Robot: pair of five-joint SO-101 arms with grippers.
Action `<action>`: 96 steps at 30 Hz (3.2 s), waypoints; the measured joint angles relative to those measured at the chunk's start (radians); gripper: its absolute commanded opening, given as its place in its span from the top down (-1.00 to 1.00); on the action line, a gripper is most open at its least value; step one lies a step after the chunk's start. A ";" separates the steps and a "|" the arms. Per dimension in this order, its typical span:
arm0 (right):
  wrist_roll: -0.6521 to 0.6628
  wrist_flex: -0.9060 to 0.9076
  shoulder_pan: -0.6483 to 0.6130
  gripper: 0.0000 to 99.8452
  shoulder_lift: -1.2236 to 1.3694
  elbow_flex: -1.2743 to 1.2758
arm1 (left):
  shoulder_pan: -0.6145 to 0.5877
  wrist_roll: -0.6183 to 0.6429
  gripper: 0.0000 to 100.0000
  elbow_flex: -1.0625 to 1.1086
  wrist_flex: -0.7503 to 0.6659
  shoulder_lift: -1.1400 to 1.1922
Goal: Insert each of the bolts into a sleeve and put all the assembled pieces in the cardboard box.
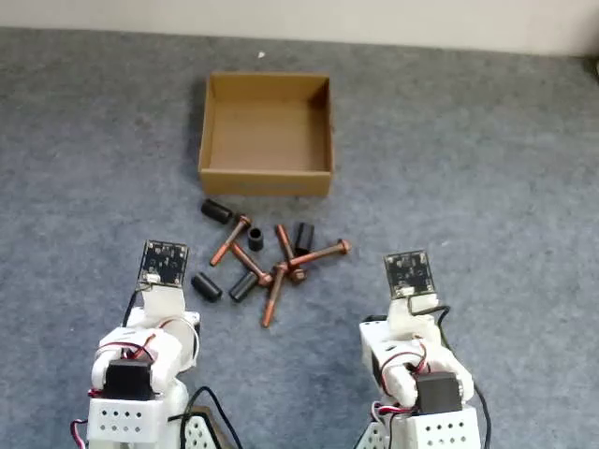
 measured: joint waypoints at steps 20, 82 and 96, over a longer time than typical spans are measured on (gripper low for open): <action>0.000 0.000 0.000 0.99 0.000 0.000 | 0.000 0.000 0.98 0.000 0.000 0.000; 0.000 0.000 0.000 0.99 0.000 0.000 | 0.005 0.000 0.97 -0.018 0.000 -0.002; 0.071 -0.110 0.074 0.98 0.000 -0.003 | -0.103 0.000 0.98 -0.018 -0.023 0.000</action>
